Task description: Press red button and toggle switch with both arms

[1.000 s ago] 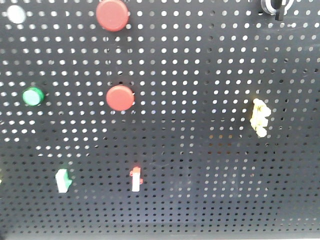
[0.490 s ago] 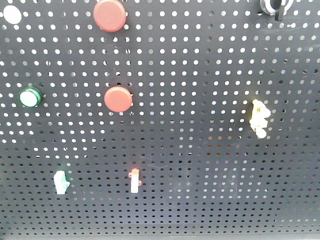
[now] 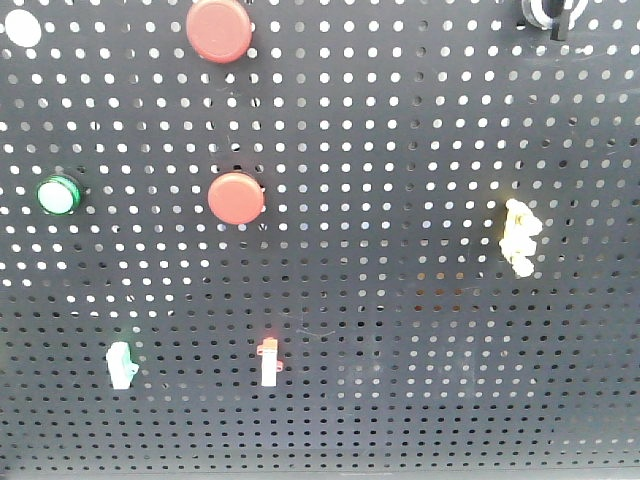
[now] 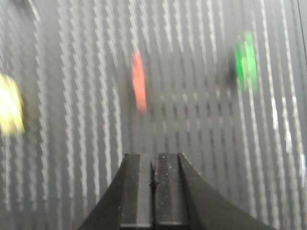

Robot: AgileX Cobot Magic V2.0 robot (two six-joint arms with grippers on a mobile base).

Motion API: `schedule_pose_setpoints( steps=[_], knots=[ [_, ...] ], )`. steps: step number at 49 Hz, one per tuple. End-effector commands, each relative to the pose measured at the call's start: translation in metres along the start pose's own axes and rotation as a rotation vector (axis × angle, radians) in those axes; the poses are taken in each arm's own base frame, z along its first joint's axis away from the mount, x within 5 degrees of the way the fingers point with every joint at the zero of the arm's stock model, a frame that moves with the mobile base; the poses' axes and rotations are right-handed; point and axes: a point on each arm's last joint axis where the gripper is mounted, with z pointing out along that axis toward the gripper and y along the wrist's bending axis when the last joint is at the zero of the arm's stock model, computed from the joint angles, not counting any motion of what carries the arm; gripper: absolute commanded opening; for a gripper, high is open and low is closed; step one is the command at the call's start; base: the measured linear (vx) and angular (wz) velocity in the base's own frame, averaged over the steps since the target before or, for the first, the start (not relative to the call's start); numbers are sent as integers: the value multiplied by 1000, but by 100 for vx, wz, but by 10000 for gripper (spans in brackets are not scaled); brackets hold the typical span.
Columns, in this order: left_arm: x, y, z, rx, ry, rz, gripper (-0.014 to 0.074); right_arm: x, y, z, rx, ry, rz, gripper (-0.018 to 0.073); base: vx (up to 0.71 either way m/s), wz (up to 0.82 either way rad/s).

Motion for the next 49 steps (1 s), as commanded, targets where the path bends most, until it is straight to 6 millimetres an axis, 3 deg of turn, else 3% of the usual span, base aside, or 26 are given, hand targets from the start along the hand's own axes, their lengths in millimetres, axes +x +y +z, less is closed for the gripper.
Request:
schedule_pose_setpoints(
  steps=[1, 11, 22, 26, 40, 49],
  knots=[
    [-57, -2, 5, 1, -157, -6, 2, -60, 3, 12, -7, -86, -94, -3, 0, 0],
    [-140, -7, 50, 17, -67, 68, 2, -130, 4, 67, -13, 55, -105, -3, 0, 0],
    [-194, -12, 112, 34, 29, 113, 2, -158, 6, 117, -15, 120, -86, -3, 0, 0],
    [-202, -12, 122, 36, 26, 103, 2, -159, 6, 123, -15, 124, -72, -3, 0, 0],
    [-217, -22, 129, 130, 29, -13, 2, -159, 7, 123, -22, 114, 16, -3, 0, 0],
    [-220, -59, 152, 442, 55, 49, 2, -157, 8, 124, -28, 135, 79, -3, 0, 0]
  ],
)
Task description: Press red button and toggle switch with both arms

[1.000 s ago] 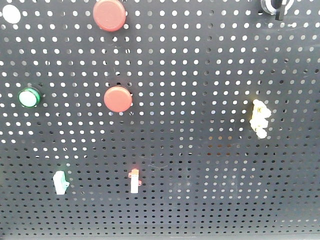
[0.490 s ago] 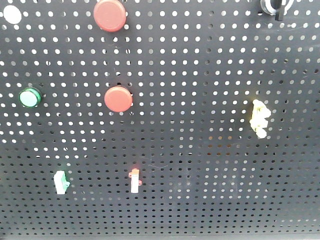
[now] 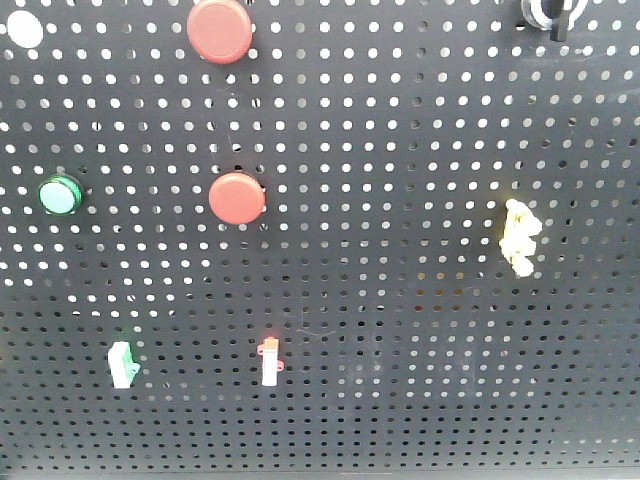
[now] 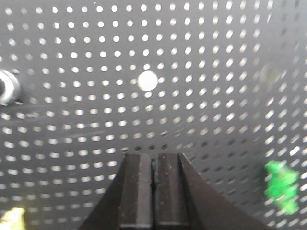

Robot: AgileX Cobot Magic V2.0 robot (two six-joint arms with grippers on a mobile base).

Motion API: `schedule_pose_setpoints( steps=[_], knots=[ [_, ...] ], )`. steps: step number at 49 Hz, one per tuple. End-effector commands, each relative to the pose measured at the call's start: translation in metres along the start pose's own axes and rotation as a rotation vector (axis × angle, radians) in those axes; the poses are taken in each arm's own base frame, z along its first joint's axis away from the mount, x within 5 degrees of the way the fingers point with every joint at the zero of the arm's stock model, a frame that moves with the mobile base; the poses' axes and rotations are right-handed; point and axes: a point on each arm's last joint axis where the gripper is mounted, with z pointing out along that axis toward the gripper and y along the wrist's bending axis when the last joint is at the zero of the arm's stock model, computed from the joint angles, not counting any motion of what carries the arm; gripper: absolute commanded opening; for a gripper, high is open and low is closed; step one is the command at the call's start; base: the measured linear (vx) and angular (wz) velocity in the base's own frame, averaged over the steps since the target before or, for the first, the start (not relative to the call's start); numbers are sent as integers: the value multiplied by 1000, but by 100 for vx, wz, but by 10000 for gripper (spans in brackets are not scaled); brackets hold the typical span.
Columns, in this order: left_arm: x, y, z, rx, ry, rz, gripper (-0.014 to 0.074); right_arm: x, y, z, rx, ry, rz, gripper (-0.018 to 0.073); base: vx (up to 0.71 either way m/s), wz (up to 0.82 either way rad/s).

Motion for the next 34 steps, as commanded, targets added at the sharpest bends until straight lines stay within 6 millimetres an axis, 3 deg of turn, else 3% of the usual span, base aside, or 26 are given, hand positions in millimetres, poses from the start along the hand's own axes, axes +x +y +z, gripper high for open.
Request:
schedule_pose_setpoints(
  steps=[1, 8, 18, 34],
  knots=[
    [-16, -15, 19, 164, -63, 48, 2, -15, 1, 2, -11, -90, 27, -3, 0, 0],
    [-20, -39, 58, 376, -83, 73, 2, -12, 1, 7, -9, -62, 27, -3, 0, 0],
    [-26, -44, 109, 372, -95, 55, 2, -8, 1, 10, -7, -28, 25, -3, 0, 0],
    [-26, -37, 147, 275, -115, 44, 2, -8, 1, 10, -7, -27, 16, -3, 0, 0]
  ],
)
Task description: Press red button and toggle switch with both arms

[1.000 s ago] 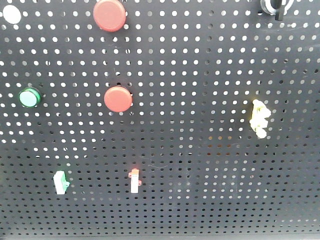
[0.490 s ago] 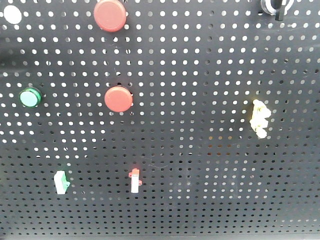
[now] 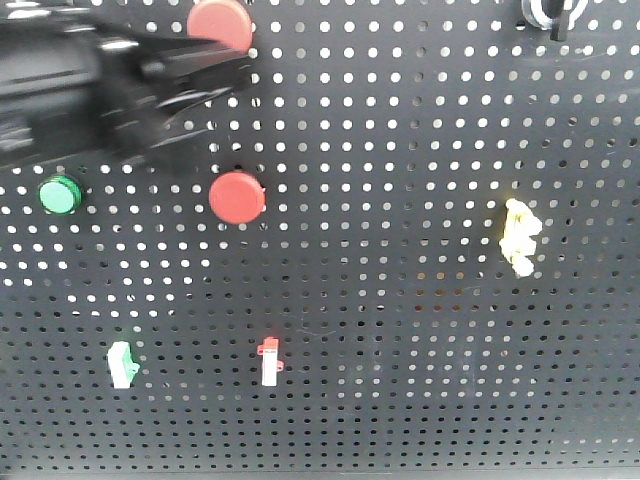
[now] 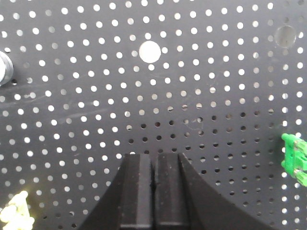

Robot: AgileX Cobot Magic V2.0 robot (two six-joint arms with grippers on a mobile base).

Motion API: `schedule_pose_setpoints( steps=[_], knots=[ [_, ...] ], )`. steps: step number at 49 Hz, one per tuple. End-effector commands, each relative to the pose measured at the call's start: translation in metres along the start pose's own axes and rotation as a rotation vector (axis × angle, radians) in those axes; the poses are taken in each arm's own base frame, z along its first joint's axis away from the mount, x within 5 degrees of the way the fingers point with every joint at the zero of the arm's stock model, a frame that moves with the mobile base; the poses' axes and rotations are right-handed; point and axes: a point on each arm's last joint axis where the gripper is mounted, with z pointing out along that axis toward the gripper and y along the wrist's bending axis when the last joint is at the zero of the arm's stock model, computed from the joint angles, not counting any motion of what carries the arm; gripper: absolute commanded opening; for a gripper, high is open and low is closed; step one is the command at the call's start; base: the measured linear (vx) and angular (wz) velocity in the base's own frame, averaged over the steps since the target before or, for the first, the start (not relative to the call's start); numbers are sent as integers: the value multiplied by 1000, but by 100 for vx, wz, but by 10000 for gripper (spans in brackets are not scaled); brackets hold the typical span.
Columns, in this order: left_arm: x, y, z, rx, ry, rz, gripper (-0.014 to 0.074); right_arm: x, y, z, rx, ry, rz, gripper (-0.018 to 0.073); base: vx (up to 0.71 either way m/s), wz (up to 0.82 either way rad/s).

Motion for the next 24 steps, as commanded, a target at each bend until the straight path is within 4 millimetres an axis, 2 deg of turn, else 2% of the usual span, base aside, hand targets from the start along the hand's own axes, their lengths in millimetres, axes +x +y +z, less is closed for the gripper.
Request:
schedule_pose_setpoints(
  steps=[1, 12, 24],
  knots=[
    [-21, 13, -5, -137, -107, -23, 2, -17, 1, 0, -5, -103, -12, -3, 0, 0],
    [-22, 12, -6, -138, -110, -24, 2, -17, 1, 0, -5, -101, -4, -3, 0, 0],
    [-37, -4, -27, -32, -122, 9, 2, -14, 2, 0, -15, -69, 34, -3, 0, 0]
  ],
)
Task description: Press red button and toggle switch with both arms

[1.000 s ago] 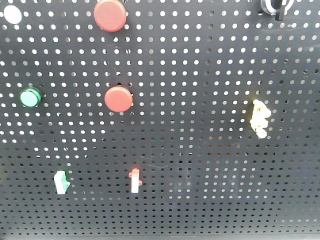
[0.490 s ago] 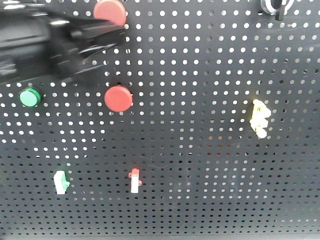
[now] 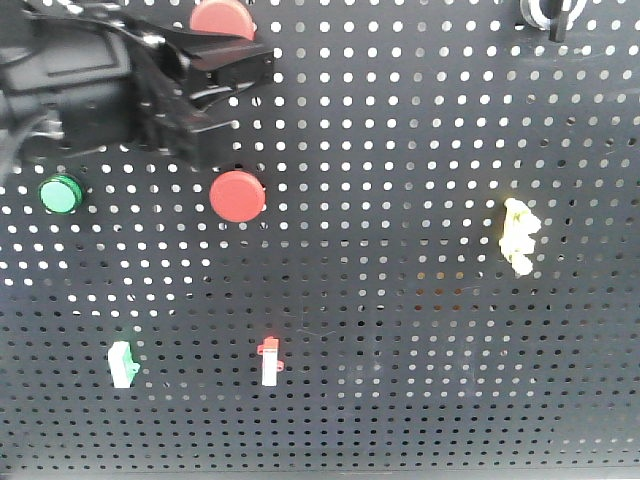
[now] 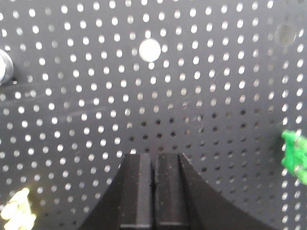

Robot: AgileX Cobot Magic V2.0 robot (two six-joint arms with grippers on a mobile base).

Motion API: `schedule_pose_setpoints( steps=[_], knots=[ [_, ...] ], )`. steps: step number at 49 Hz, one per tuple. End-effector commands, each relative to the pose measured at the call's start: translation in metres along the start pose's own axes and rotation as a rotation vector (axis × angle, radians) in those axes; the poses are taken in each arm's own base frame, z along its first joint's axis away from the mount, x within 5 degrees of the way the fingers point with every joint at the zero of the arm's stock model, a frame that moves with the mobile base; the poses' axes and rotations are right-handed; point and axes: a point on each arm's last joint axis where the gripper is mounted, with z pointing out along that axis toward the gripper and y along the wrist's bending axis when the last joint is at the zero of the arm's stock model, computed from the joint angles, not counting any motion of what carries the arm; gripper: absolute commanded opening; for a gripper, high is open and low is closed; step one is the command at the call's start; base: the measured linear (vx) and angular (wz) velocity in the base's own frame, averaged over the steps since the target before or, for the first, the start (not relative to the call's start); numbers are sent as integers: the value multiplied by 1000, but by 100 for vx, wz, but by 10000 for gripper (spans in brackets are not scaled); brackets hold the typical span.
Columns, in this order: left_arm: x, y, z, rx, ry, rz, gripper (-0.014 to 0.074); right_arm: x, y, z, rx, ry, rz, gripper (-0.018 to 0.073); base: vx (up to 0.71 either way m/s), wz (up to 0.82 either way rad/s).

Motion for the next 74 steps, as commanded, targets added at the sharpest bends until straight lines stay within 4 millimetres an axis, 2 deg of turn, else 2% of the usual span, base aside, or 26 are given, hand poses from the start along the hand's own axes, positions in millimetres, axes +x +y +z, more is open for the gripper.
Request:
schedule_pose_setpoints(
  steps=[1, 7, 13, 22, 28, 31, 36, 43, 51, 61, 66, 74],
  knots=[
    [-32, -2, -25, -32, -101, 14, 2, -15, 2, 0, -18, -80, 41, -3, 0, 0],
    [-37, -17, -41, 73, -73, 67, 2, -11, 5, 0, -42, -36, 102, -3, 0, 0],
    [-29, -28, -59, 93, -51, 59, 2, -7, 7, 0, -68, 7, 81, -3, 0, 0],
    [15, -37, -95, -41, 8, 41, 2, -4, 19, -2, -195, 48, 17, -3, 0, 0],
    [49, -49, -127, -112, 33, 3, 2, -2, 34, 1, -374, 61, 8, -3, 0, 0],
    [67, -55, -141, -143, 45, -29, 2, 0, 40, 6, -453, 60, 4, -3, 0, 0],
    [86, -65, -164, -176, 33, -86, 2, 0, 49, 22, -572, 35, 96, -3, 0, 0],
    [108, -78, -187, -185, 25, -131, 2, -3, 53, 49, -644, 8, 221, -3, 0, 0],
    [117, -83, -196, -191, 15, -182, 2, -22, 66, 80, -829, 36, 236, -3, 0, 0],
    [118, -82, -195, -195, 16, -186, 2, -45, 72, 111, -868, 30, 281, -3, 0, 0],
    [118, -82, -196, -200, 14, -186, 2, -47, 81, 122, -866, 22, 296, -3, 0, 0],
    [117, -82, -196, -203, 12, -185, 2, -40, 96, 142, -852, 46, 304, -3, 0, 0]
  ],
)
